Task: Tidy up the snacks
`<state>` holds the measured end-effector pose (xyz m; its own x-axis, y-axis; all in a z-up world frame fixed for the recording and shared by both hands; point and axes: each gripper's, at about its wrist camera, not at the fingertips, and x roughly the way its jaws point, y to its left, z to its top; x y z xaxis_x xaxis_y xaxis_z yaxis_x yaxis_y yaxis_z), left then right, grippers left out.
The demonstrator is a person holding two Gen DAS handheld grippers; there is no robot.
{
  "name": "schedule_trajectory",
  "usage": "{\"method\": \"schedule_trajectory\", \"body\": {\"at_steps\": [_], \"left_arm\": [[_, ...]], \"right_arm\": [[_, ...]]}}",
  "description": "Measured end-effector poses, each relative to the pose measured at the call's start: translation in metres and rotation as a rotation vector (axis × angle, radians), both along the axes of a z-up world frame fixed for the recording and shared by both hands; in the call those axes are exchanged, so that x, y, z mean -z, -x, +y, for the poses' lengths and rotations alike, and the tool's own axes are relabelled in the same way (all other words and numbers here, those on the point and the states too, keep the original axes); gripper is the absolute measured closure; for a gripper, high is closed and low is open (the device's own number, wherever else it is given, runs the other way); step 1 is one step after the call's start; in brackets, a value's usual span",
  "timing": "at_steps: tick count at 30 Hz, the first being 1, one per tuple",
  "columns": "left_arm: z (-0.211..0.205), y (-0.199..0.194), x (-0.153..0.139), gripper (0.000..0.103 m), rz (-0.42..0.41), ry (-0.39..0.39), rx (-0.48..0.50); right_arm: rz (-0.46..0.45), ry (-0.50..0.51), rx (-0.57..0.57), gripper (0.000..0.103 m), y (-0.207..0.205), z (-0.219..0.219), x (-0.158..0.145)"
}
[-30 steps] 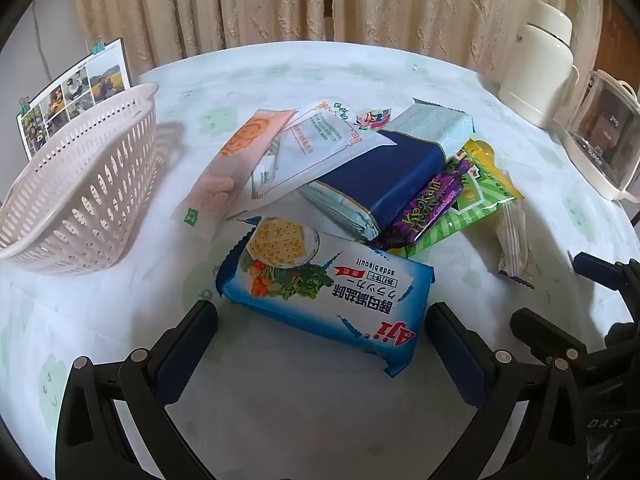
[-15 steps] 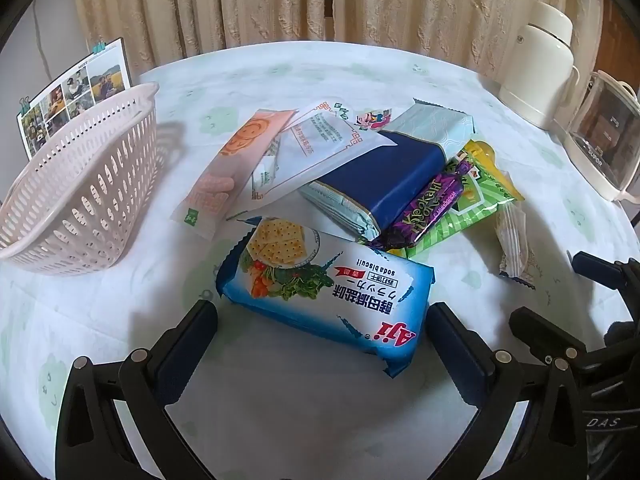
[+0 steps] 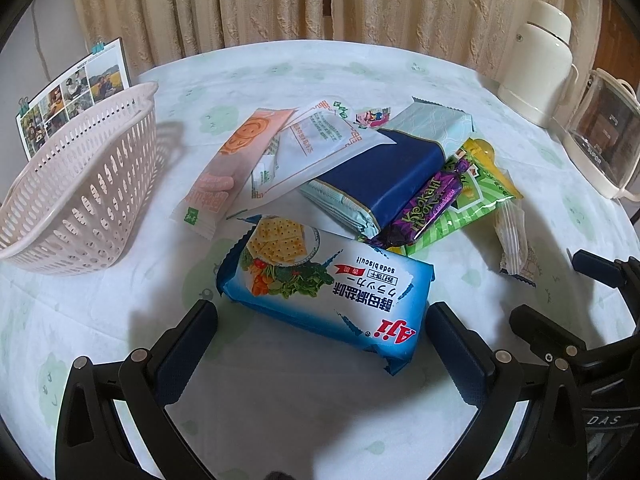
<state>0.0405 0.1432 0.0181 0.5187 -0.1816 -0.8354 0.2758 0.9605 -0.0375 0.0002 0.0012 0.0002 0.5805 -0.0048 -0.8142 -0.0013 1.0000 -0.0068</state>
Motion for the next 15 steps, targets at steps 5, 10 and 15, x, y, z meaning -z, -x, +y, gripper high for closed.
{"method": "schedule_trajectory", "body": {"at_steps": [5, 10, 15], "left_arm": [[0.0011, 0.0007, 0.0000, 0.000, 0.011, -0.004, 0.020], [0.0004, -0.0001, -0.0001, 0.000, 0.013, -0.005, 0.026], [0.0008, 0.0001, -0.0001, 0.000, 0.013, -0.004, 0.028]], "right_arm": [[0.001, 0.001, -0.003, 0.000, 0.0000, 0.0000, 0.0000], [0.000, -0.004, -0.010, 0.000, 0.0037, -0.0021, 0.0012], [0.001, -0.006, -0.029, 0.000, 0.0026, -0.0022, 0.0015]]}}
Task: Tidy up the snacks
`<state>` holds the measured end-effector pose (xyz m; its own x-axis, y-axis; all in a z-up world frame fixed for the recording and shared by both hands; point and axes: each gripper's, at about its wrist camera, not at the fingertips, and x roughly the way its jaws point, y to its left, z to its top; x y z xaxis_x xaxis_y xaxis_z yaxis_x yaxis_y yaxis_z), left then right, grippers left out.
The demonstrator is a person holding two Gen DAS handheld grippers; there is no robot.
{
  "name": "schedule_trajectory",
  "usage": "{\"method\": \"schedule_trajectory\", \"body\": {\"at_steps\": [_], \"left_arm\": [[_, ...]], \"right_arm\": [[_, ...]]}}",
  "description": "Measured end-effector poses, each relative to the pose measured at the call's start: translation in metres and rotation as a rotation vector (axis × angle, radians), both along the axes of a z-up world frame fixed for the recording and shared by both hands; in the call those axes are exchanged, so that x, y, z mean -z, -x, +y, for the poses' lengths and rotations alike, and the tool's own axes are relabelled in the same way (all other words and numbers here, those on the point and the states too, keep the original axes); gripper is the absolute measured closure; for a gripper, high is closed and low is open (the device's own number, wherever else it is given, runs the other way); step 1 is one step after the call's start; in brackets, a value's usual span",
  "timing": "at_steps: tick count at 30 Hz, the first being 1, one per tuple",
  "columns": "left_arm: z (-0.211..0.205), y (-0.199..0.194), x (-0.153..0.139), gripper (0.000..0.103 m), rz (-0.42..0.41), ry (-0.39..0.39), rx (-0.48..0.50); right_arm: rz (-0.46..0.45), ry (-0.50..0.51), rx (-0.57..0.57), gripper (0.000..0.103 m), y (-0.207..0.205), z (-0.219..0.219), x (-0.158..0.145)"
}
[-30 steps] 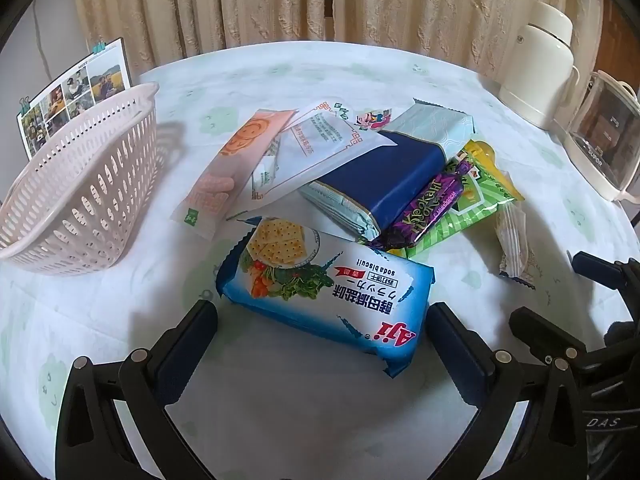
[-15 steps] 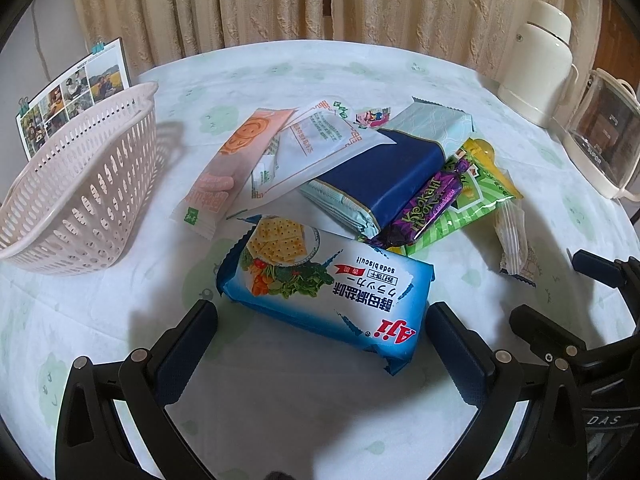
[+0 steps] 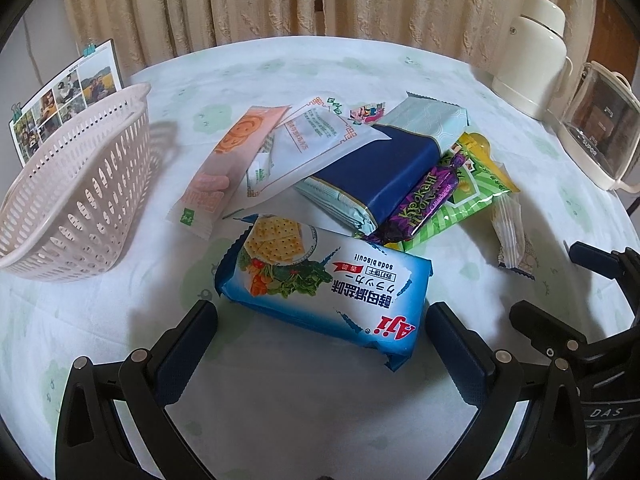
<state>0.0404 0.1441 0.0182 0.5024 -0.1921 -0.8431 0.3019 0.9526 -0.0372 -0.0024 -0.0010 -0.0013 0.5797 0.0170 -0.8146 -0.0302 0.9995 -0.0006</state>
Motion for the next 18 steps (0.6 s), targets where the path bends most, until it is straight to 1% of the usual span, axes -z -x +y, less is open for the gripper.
{"method": "schedule_trajectory", "body": {"at_steps": [4, 8, 12, 18], "left_arm": [[-0.001, -0.001, 0.000, 0.000, 0.000, 0.001, 0.004], [-0.001, -0.001, 0.000, 0.000, 0.000, 0.007, 0.004], [0.005, -0.003, -0.002, 0.000, 0.002, 0.044, -0.002], [0.011, -0.006, -0.004, 0.000, 0.000, 0.086, -0.021]], "right_arm": [[0.000, -0.004, -0.038, 0.000, 0.003, -0.001, -0.001], [-0.006, -0.034, -0.074, 0.000, 0.006, -0.005, -0.002], [-0.010, -0.057, -0.112, 0.000, 0.006, -0.009, -0.004], [-0.020, -0.103, -0.116, 0.000, 0.000, -0.016, -0.005]]}}
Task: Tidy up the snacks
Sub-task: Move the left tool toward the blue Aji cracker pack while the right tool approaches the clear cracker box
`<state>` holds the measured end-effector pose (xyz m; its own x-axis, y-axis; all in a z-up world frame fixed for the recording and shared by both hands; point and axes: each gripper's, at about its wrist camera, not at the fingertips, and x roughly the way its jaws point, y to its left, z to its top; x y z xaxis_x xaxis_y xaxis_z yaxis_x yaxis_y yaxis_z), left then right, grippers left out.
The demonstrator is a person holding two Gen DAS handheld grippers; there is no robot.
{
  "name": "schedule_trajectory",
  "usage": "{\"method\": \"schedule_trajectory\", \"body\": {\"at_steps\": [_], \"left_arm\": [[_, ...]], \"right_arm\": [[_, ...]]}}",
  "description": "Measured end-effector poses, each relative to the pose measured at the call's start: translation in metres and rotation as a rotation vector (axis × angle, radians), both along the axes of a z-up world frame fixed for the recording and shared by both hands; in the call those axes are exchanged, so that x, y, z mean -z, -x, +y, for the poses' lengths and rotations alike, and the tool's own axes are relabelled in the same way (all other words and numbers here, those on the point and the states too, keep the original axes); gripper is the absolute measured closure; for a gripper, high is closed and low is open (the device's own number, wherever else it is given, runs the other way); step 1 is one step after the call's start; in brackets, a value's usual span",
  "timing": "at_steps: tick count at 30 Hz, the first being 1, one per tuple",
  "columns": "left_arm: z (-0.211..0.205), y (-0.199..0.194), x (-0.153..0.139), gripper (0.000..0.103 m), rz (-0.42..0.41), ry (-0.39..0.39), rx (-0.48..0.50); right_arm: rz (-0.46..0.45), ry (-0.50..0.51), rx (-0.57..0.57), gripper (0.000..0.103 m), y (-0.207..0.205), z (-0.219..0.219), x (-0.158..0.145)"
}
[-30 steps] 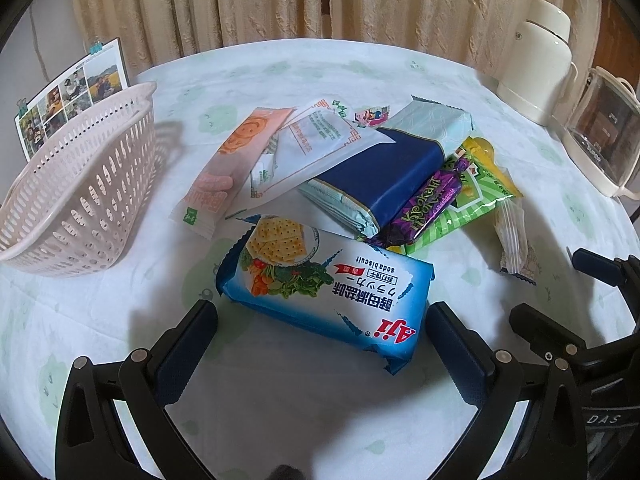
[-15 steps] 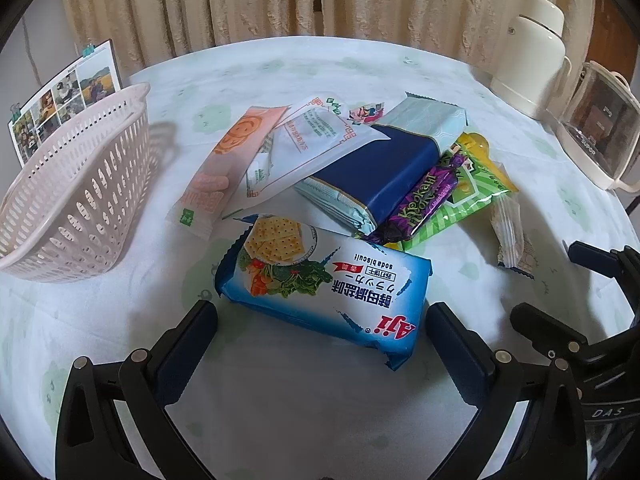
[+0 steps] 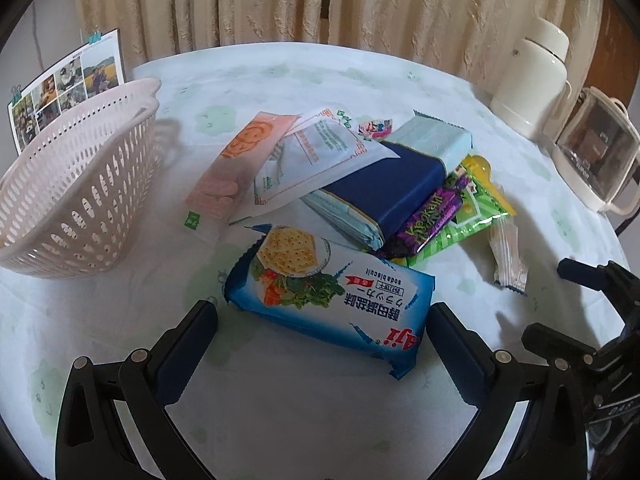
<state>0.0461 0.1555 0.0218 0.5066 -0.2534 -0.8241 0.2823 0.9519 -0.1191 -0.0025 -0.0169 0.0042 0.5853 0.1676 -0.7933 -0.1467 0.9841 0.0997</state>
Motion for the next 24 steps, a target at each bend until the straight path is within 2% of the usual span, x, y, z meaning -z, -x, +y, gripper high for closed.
{"method": "schedule_trajectory", "body": {"at_steps": [8, 13, 19, 24], "left_arm": [[0.006, -0.001, -0.001, 0.000, -0.005, 0.033, -0.009], [0.014, 0.001, -0.005, 0.000, -0.024, 0.072, -0.029], [0.025, 0.010, -0.016, 0.000, -0.095, 0.122, -0.059], [0.028, 0.016, -0.025, 0.000, -0.154, 0.127, -0.069]], "right_arm": [[-0.014, 0.009, 0.012, 0.000, -0.005, -0.001, -0.002], [-0.057, 0.036, 0.022, 0.000, -0.005, -0.001, -0.008], [-0.071, 0.030, 0.005, 0.003, -0.014, 0.002, -0.013], [-0.065, 0.040, -0.039, 0.006, -0.029, 0.015, -0.012]]}}
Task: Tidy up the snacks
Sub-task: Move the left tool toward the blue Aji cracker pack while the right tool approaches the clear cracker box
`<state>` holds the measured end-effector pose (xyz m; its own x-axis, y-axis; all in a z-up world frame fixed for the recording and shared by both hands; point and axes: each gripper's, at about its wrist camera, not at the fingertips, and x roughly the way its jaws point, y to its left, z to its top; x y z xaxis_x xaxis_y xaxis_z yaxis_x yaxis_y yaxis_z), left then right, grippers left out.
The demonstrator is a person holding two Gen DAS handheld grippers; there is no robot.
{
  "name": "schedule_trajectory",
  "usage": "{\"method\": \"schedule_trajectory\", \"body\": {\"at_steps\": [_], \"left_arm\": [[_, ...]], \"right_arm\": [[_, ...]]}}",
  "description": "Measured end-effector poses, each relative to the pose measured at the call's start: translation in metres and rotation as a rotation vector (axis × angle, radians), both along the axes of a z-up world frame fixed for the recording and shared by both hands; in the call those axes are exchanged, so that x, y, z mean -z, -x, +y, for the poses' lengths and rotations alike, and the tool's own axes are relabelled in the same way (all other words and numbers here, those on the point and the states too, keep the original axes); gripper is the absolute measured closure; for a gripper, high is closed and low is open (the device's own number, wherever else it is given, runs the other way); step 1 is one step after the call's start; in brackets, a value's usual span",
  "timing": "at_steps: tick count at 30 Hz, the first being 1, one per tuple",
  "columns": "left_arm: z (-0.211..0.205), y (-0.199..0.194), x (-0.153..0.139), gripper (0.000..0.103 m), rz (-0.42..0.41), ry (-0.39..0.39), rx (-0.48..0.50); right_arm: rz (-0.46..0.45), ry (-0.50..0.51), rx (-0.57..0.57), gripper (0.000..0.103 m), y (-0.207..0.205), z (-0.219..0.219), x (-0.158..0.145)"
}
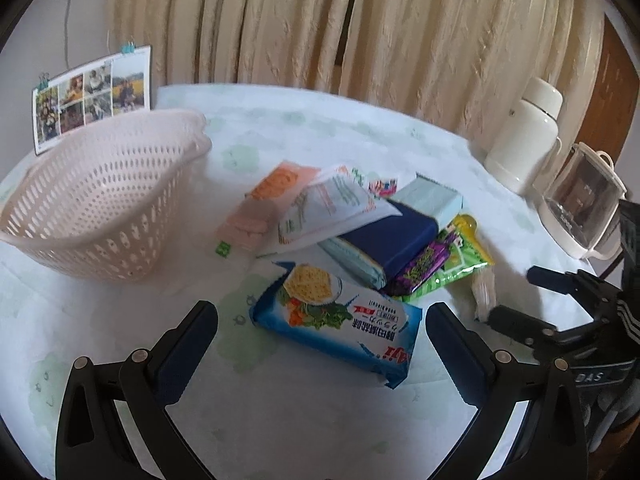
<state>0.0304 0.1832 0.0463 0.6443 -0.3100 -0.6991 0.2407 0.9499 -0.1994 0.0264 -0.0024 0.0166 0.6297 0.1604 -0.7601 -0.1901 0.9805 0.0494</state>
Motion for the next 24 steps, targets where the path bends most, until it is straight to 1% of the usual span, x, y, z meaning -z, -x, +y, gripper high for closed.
{"method": "schedule_trajectory", "body": {"at_steps": [2, 3, 4, 6, 8, 9, 10, 13, 16, 18, 20, 24], "left_arm": [[0.001, 0.000, 0.000, 0.000, 0.006, 0.010, 0.006], [0.002, -0.002, 0.000, 0.000, 0.011, 0.011, 0.009], [0.002, -0.002, 0.001, 0.000, 0.017, 0.010, 0.011], [-0.001, -0.004, 0.003, 0.000, 0.030, 0.005, 0.017], [-0.003, -0.006, 0.005, 0.000, 0.045, -0.001, 0.026], [-0.004, -0.007, 0.007, 0.000, 0.052, -0.005, 0.028], [-0.006, -0.008, 0.008, 0.000, 0.059, -0.009, 0.032], [-0.012, -0.011, 0.014, 0.000, 0.091, -0.024, 0.060], [-0.013, -0.011, 0.015, 0.000, 0.100, -0.027, 0.068], [-0.015, -0.013, 0.017, 0.000, 0.117, -0.028, 0.077], [-0.018, -0.017, 0.020, 0.000, 0.139, -0.038, 0.089], [-0.027, -0.021, 0.020, 0.000, 0.142, -0.066, 0.117]], "right_arm": [[0.010, 0.006, -0.008, 0.007, -0.008, 0.003, 0.003], [0.015, 0.011, -0.010, 0.009, -0.011, 0.005, 0.005], [0.023, 0.015, -0.010, 0.015, -0.014, 0.005, 0.008], [0.043, 0.009, -0.010, 0.020, -0.019, 0.005, 0.011], [0.035, -0.005, -0.017, 0.030, -0.018, 0.005, 0.011], [0.032, -0.017, -0.028, 0.039, -0.016, 0.005, 0.010], [0.029, -0.020, -0.032, 0.044, -0.015, 0.005, 0.010], [0.025, -0.024, -0.033, 0.054, -0.013, 0.006, 0.009], [0.023, -0.040, -0.025, 0.061, -0.011, 0.003, 0.008], [0.023, -0.053, -0.017, 0.063, -0.010, 0.001, 0.007], [0.023, -0.065, -0.015, 0.064, -0.009, -0.001, 0.007], [0.031, -0.076, -0.012, 0.063, -0.009, -0.004, 0.007]]}}
